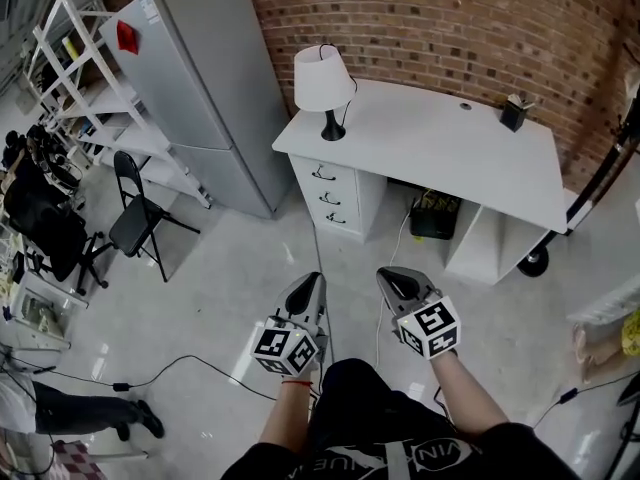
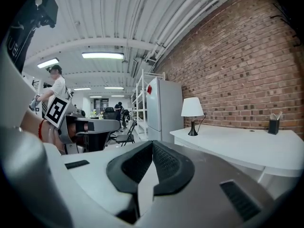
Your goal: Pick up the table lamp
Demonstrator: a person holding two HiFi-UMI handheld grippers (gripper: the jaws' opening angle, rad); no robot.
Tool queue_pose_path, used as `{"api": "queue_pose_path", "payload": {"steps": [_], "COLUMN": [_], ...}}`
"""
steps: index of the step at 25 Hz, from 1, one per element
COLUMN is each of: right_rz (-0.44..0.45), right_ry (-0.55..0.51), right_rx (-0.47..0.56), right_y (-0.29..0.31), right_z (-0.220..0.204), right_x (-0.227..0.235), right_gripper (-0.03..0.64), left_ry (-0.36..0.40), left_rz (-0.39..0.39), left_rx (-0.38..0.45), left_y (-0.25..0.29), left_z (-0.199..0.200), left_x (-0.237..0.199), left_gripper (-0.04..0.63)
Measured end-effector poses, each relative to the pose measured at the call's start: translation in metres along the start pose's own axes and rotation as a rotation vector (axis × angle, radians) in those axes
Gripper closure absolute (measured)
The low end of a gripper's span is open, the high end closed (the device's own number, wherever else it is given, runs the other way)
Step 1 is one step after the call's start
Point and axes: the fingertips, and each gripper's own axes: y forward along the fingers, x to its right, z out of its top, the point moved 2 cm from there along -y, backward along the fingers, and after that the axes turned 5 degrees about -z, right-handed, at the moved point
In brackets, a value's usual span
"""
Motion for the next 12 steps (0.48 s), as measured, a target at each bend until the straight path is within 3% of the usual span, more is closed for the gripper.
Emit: {"api": "queue_pose_path", "payload": {"steps": [5, 12], "right_rz": [-0.017, -0.021], "right_ry": [0.009, 0.017], "right_rx": [0.012, 0.021], "right_y": [0.01, 0.047], "right_z": [0.011, 0.019], "right_x": [0.015, 0.037], "right_gripper": [0.614, 0.614], "left_ry": [-0.008, 0.015], "left_rz": [0.025, -0.039], "left_rx": [0.033, 0.019], "left_y": [0.013, 0.063], "left_z": [0.015, 0.012], "left_x": [-0.015, -0.019], "left_gripper": [0.569, 0.569]}}
